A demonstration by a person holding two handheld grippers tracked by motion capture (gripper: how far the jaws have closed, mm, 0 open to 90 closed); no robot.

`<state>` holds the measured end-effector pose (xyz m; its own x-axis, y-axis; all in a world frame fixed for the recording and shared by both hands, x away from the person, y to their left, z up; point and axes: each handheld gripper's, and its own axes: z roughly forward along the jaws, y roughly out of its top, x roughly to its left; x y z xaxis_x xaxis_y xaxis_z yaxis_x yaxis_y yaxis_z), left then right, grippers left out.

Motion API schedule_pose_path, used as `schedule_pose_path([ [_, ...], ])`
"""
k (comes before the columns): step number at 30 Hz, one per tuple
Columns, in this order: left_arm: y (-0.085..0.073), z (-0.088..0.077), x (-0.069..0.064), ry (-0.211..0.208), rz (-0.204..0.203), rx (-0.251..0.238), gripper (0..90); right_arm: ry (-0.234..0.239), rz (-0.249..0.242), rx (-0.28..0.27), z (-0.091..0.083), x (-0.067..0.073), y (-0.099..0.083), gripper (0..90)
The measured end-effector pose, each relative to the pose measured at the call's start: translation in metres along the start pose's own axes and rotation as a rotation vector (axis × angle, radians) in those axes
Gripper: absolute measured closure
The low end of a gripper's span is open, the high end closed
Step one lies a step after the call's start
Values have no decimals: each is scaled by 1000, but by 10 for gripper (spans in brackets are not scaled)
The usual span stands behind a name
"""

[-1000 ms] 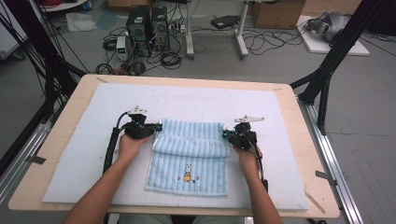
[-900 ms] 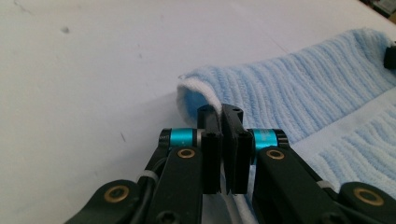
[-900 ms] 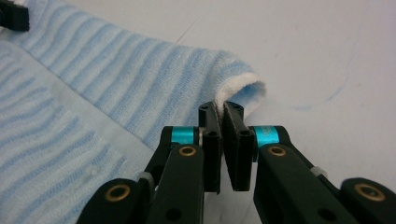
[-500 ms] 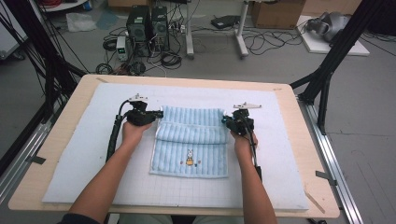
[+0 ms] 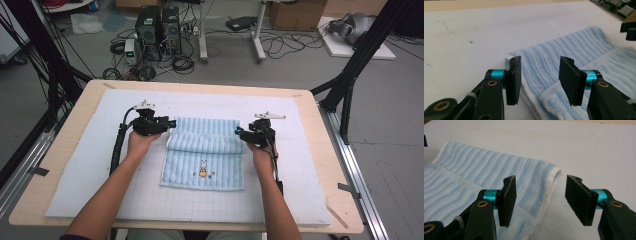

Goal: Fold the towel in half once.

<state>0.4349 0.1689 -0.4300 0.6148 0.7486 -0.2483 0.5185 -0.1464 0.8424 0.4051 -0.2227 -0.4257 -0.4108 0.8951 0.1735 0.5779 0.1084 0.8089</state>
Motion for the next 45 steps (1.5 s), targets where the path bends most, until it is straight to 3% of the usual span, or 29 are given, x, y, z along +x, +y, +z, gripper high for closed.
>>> schedule_pose_path([
  [4,-11,6,-1,-6,22,62,541,23,-12,41,-11,-1,-6,390],
  [6,-15,11,-3,-4,29,105,542,34,-15,17,-18,-1,-9,398],
  [9,-17,15,-7,9,62,129,580,36,-9,16,-24,-2,-13,398],
  [13,-14,12,-12,17,113,124,785,34,2,17,-26,-7,-17,397],
  [15,-13,9,-13,24,121,110,835,34,12,15,-25,-9,-18,397],
  [20,-15,2,-16,9,116,61,836,63,43,-5,-24,-9,-18,397],
  [26,-16,-8,-16,-8,112,21,843,81,40,10,-18,-5,-16,397],
  [27,-16,-9,-16,-8,106,9,828,82,38,10,-17,-4,-15,397],
  [29,-13,-12,-15,22,91,-16,634,82,34,11,-16,-3,-15,397],
  [32,-12,-14,-14,15,101,-45,613,86,38,16,-15,-2,-15,397],
  [37,-19,0,-15,-23,122,8,625,90,40,21,-14,-2,-16,397],
  [42,-23,11,-18,12,161,69,644,96,38,24,-15,-2,-16,397],
  [45,-23,11,-20,16,187,88,765,98,38,23,-15,-2,-16,398],
])
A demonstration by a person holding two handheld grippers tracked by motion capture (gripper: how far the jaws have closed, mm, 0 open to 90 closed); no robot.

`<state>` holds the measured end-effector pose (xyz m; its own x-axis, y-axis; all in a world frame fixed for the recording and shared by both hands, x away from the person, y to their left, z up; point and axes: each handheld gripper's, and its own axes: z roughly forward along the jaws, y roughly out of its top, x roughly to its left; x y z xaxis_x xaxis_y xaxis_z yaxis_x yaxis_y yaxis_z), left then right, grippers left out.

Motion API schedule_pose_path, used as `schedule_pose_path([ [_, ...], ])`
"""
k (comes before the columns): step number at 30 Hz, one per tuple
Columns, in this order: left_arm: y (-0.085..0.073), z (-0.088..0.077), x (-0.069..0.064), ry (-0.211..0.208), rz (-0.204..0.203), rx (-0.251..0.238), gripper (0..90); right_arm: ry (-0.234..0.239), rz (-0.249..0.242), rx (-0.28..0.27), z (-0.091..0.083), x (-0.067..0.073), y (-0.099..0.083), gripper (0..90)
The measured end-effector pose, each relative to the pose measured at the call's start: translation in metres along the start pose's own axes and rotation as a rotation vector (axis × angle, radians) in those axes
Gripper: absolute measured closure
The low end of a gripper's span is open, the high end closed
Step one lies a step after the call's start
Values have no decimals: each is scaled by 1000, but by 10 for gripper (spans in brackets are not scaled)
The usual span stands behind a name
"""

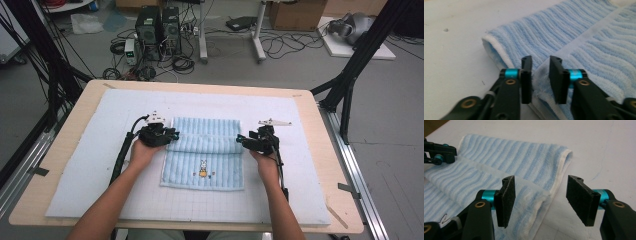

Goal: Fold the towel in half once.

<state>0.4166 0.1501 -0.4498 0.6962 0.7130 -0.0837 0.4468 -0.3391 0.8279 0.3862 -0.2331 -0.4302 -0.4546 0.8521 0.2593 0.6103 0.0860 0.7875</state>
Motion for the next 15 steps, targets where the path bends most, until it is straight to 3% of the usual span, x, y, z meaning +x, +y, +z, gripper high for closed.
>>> schedule_pose_path([
  [2,0,-1,-1,2,13,8,845,1,1,2,0,0,0,397],
  [4,2,-5,-2,-9,12,3,856,0,0,3,1,0,0,397],
  [9,5,-17,0,-69,-24,-73,857,3,-2,-6,0,-1,0,453],
  [15,4,-26,-3,-101,-44,-121,859,33,-5,68,14,-2,-4,542],
])
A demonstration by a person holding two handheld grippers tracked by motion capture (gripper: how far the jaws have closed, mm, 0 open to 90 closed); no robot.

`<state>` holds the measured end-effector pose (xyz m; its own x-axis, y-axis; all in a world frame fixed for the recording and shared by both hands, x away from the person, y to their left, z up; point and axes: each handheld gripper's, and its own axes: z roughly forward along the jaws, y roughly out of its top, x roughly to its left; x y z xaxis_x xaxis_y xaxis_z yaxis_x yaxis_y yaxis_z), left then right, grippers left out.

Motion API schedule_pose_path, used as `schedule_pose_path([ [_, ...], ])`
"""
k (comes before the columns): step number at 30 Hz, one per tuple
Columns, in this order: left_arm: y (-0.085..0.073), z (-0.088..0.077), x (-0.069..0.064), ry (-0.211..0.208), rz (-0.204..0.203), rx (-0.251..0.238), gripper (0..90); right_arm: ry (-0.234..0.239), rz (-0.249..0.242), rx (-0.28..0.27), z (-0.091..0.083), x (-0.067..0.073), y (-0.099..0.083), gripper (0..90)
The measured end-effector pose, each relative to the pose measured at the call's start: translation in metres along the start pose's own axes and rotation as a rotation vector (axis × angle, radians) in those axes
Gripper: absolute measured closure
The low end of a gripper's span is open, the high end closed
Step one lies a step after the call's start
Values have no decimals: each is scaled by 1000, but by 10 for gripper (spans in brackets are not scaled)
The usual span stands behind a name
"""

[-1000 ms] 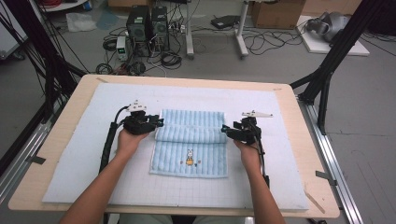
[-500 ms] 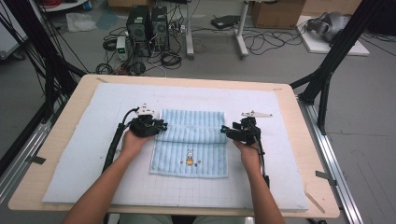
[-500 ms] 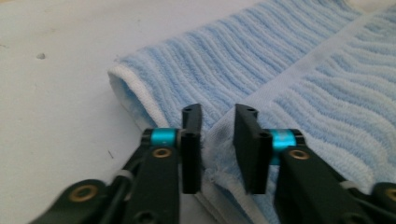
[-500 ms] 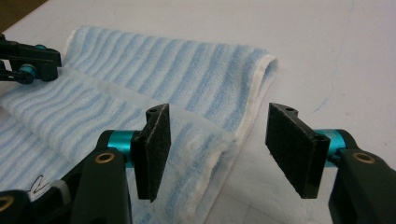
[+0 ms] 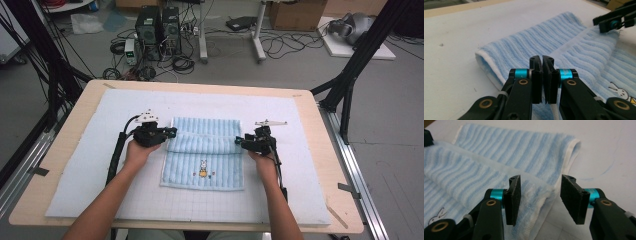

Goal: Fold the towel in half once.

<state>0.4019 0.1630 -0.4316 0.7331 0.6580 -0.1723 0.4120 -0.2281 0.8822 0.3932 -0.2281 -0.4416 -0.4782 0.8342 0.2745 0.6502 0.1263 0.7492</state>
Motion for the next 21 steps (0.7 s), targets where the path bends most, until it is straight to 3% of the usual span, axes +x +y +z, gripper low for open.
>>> schedule_pose_path([
  [3,-4,-4,0,-6,-13,-3,860,13,-16,43,4,-2,-2,769],
  [4,-5,-6,0,-9,-19,-5,860,28,-18,35,2,-2,-2,811],
  [6,-6,-10,1,-17,-32,-15,861,20,-48,6,-3,0,-1,822],
  [11,-4,-21,-2,-40,-45,-32,861,7,-117,-1,-13,12,0,819],
  [21,-17,-45,-20,-91,-41,-56,861,55,-186,-40,-45,34,-17,821],
])
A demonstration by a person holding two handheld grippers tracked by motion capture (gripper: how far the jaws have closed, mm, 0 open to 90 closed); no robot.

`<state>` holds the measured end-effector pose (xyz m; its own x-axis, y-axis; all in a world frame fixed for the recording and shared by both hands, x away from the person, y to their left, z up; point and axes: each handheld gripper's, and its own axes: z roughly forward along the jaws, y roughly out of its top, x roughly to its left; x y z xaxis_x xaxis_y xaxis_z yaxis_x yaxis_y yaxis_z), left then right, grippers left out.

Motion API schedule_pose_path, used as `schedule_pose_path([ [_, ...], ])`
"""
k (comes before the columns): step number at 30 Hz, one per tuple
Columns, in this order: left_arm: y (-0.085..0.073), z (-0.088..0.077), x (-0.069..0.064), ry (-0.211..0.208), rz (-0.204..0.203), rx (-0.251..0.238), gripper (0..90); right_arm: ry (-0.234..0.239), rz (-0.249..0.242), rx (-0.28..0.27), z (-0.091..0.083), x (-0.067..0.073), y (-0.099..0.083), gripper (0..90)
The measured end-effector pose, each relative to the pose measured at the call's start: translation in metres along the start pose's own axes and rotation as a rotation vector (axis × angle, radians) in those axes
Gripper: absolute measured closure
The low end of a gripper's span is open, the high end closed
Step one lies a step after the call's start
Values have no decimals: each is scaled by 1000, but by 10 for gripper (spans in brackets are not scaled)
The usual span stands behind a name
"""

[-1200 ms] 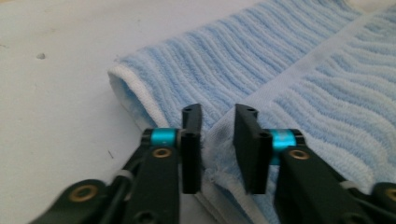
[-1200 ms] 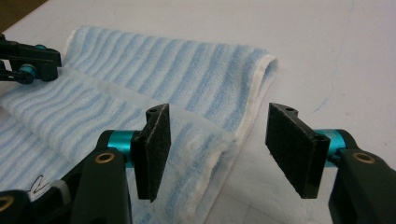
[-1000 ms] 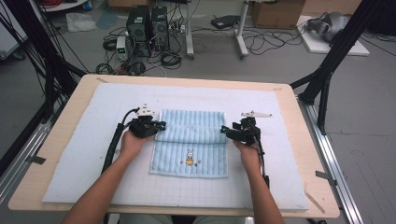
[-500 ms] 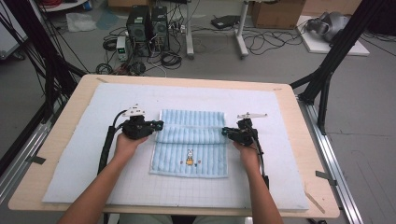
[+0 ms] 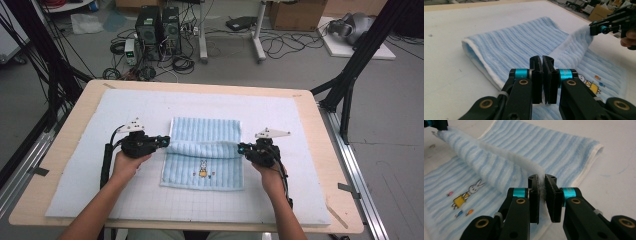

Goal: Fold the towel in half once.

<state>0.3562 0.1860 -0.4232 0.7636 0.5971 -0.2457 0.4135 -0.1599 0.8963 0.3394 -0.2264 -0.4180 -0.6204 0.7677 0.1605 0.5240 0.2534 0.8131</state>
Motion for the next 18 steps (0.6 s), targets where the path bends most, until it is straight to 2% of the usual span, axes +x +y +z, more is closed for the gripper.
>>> schedule_pose_path([
  [4,-6,-7,-9,-22,7,9,861,16,-21,-26,-12,10,-10,821],
  [8,-14,-19,-17,-41,28,19,861,24,-23,-29,-22,16,-16,822],
  [12,-21,-28,-24,-65,22,17,861,40,-41,-38,-30,22,-21,823],
  [18,-29,-32,-36,-95,48,38,860,48,-47,-9,-38,29,-32,822],
])
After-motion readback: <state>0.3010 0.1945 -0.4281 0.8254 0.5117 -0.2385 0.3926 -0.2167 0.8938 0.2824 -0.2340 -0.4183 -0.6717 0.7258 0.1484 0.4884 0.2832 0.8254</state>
